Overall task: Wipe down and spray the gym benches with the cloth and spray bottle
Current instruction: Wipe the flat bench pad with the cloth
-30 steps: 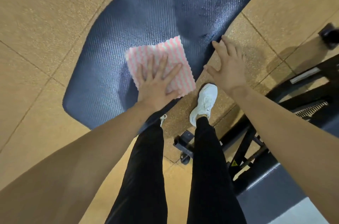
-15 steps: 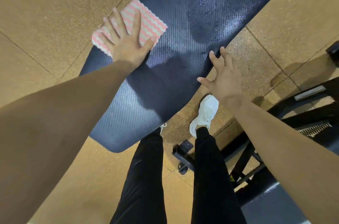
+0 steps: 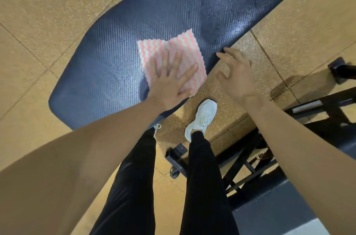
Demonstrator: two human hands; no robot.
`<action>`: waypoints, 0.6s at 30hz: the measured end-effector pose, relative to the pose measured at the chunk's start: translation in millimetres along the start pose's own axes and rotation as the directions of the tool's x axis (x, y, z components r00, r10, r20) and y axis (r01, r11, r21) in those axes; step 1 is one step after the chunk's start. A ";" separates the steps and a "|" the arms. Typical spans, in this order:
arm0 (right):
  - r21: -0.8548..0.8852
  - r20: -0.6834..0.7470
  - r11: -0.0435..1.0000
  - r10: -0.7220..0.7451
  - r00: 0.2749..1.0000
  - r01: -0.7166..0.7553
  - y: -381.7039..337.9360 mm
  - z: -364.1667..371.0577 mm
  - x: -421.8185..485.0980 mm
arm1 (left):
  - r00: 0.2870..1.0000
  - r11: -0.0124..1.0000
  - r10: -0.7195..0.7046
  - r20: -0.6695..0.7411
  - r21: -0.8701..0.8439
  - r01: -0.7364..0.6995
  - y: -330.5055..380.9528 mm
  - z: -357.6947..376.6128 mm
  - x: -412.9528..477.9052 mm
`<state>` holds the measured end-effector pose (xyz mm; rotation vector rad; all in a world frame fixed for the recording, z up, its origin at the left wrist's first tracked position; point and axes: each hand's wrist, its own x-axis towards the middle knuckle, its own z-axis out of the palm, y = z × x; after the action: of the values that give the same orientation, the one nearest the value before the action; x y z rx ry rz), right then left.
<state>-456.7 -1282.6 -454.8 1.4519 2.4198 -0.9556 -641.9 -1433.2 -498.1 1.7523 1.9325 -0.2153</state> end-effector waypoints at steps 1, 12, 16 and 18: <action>0.000 -0.034 1.000 0.024 0.999 -0.024 2.6 -4.8 2.4 | 1.000 1.000 0.001 0.003 -0.005 -0.001 -0.6 -0.7 -0.1; -0.162 -0.054 0.976 0.137 0.989 -0.144 18.0 -31.1 57.2 | 0.914 0.904 -0.405 -0.028 -0.162 0.396 -57.1 -55.0 70.6; -0.314 -0.060 0.944 0.086 0.994 -0.101 17.2 -35.7 63.5 | 0.875 0.860 -0.484 -0.026 -0.200 0.470 -75.6 -80.1 105.9; -0.320 -0.047 0.944 0.064 0.997 -0.076 17.8 -37.7 64.8 | 0.866 0.848 -0.500 -0.014 -0.211 0.486 -77.7 -87.2 114.7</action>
<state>-468.3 -1206.7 -461.7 1.4321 2.3892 -0.4918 -743.4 -1304.8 -495.1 1.1186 2.3399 -0.1319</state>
